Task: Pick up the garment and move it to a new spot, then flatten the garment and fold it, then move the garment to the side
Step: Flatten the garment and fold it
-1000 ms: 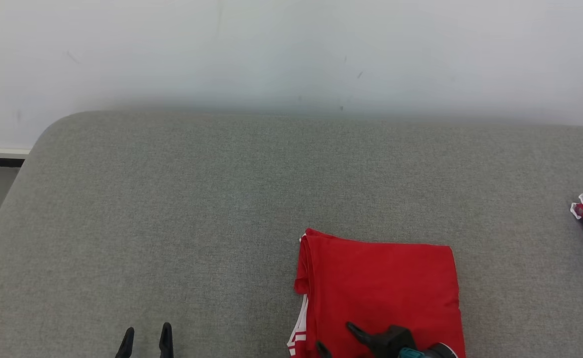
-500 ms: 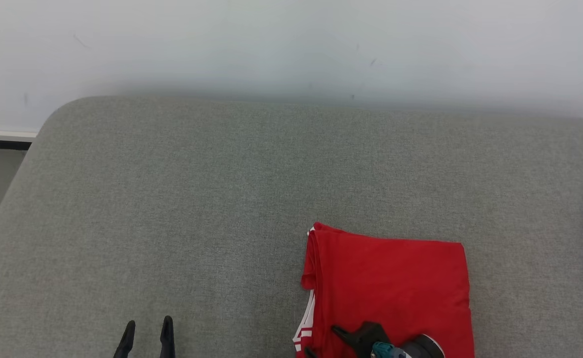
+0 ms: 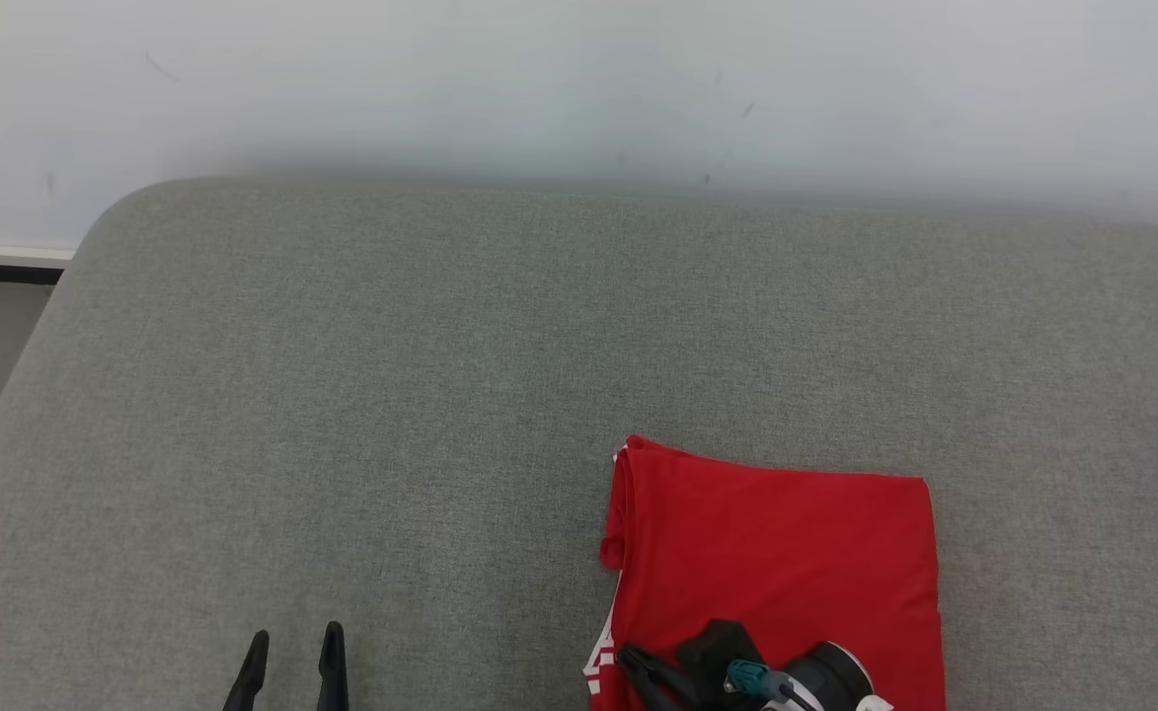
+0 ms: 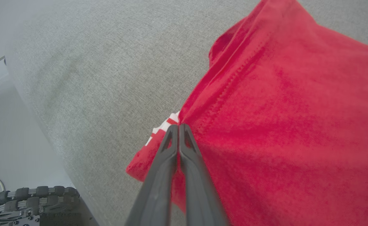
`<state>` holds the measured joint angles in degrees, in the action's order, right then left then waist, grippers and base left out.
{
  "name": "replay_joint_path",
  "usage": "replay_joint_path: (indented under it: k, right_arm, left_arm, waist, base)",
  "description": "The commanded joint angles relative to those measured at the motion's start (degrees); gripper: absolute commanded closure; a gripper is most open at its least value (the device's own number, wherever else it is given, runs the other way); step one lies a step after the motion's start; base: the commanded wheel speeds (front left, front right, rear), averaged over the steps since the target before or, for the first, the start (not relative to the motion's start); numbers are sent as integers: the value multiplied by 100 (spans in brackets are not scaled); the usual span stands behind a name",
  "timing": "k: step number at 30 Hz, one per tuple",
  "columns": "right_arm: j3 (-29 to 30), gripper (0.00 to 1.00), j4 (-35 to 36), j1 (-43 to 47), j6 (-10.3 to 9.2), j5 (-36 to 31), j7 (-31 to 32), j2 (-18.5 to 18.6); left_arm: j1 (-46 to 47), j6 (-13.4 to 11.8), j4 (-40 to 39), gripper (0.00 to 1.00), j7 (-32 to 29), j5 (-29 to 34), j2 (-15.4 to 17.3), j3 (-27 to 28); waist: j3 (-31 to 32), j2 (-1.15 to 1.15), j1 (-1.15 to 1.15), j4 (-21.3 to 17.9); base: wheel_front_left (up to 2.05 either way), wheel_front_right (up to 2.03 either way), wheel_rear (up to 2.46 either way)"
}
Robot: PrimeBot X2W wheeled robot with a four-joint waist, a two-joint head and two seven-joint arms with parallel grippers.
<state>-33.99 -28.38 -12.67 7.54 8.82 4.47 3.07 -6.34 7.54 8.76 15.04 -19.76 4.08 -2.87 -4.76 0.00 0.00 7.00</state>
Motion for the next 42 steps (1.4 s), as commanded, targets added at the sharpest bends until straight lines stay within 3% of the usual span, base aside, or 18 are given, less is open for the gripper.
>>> replay_joint_path:
  k: [1,11,12,13,23,36,42]
  right_arm:
    - [-24,100,4,-77,-16,56,-26,-22]
    - [-467,100,-67,-251,-16,576,20,-24]
    - [-489,73,-74,-266,-16,602,-2,-24]
    - [-503,2,-63,-276,-16,627,-35,-24]
    - [-20,0,309,-141,-16,653,-426,-17]
    - [1723,0,1348,670,-16,259,-1123,90]
    - [2260,0,1674,970,-16,430,-1464,434]
  left_arm:
    - [75,-10,-2,0,15,-5,-1,5]
    - [125,-10,21,0,15,-24,9,-16]
    - [123,-10,20,0,15,-25,9,-2]
    - [118,-10,17,0,15,-23,8,12]
    - [-24,-10,-22,0,15,15,-8,138]
    - [-280,-9,-155,0,15,80,-47,405]
    - [-325,-10,-230,0,15,134,-59,548]
  waist:
    - [-4,0,0,-1]
    - [-49,0,0,37]
    - [-52,0,0,31]
    - [-54,0,0,23]
    - [109,0,0,-239]
    - [527,0,0,-822]
    - [635,0,0,-995]
  base:
    - [0,0,0]
    - [0,0,0]
    - [0,0,0]
    - [0,0,0]
    - [0,0,0]
    - [0,0,0]
    - [0,0,0]
